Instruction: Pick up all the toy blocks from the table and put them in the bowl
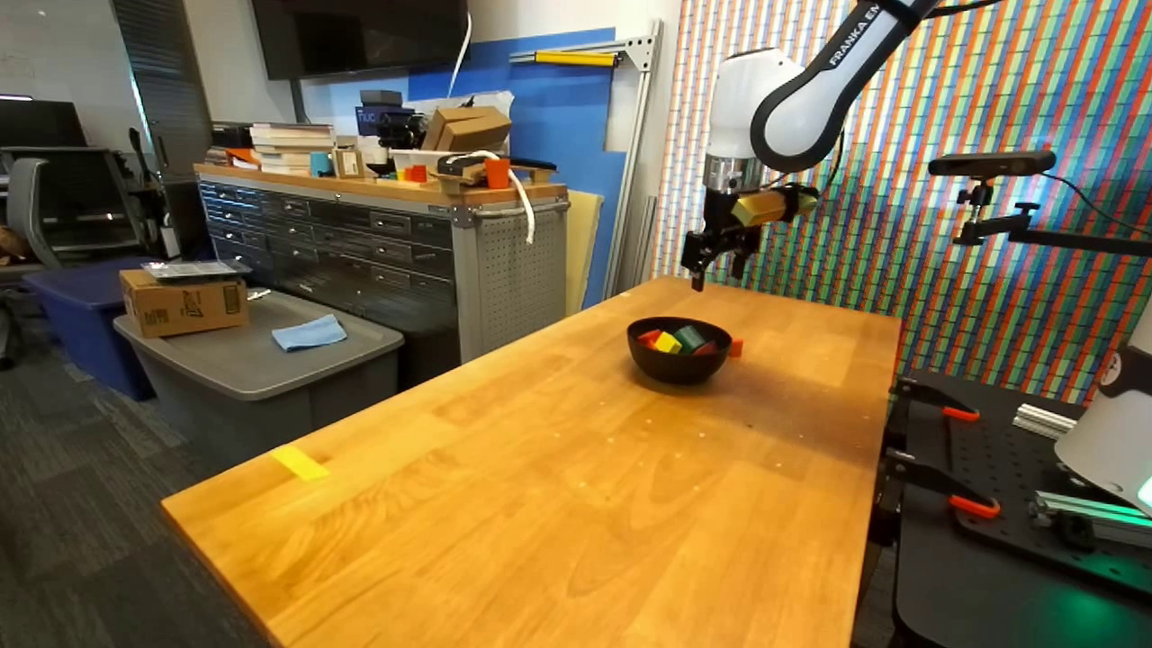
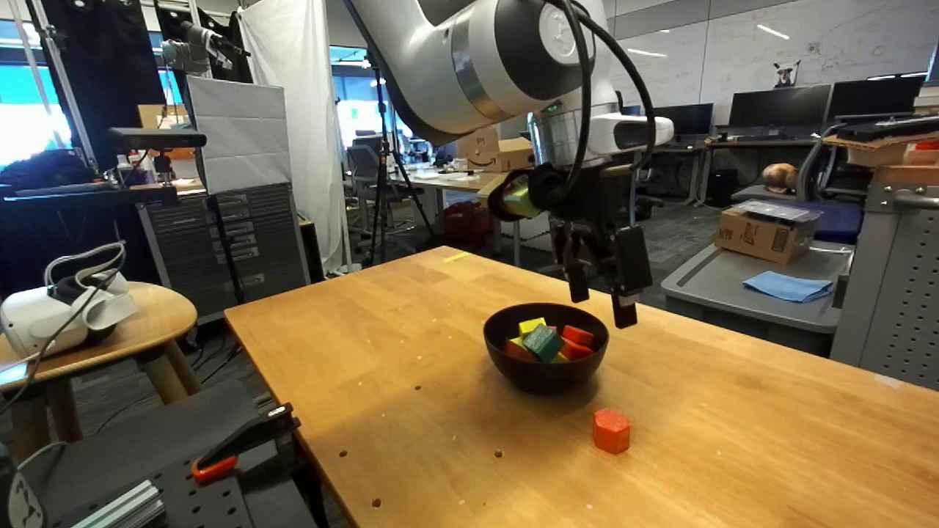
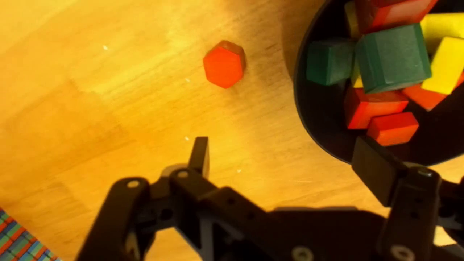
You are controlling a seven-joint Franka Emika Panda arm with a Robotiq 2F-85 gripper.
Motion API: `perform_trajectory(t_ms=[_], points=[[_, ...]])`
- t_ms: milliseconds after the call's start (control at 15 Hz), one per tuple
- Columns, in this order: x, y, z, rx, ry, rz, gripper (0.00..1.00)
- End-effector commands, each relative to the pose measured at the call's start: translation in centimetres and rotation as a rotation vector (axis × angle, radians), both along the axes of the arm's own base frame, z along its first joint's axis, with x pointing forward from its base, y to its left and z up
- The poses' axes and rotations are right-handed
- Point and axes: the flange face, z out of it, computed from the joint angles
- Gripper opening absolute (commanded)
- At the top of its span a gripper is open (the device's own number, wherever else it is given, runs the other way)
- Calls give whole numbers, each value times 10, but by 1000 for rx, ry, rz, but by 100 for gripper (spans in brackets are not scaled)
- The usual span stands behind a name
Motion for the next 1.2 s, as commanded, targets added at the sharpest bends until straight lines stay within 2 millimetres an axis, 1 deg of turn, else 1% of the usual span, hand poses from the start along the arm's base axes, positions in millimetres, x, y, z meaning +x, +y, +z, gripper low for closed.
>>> perform_trajectory(t_ms=[0, 67, 200, 267, 333, 600, 800, 1000, 1133], points=[[-6, -12, -3, 34, 20, -32, 100], [-8, -20, -6, 43, 30, -38, 100], [-9, -21, -8, 40, 34, -37, 100], [-9, -20, -11, 51, 43, -35, 100], [-10, -24, -16, 62, 53, -51, 100], [-22, -47, -43, 105, 97, -164, 100], [-27, -59, -61, 128, 124, -226, 100], [-27, -61, -72, 138, 133, -252, 100], [-24, -59, -74, 138, 129, -257, 100]])
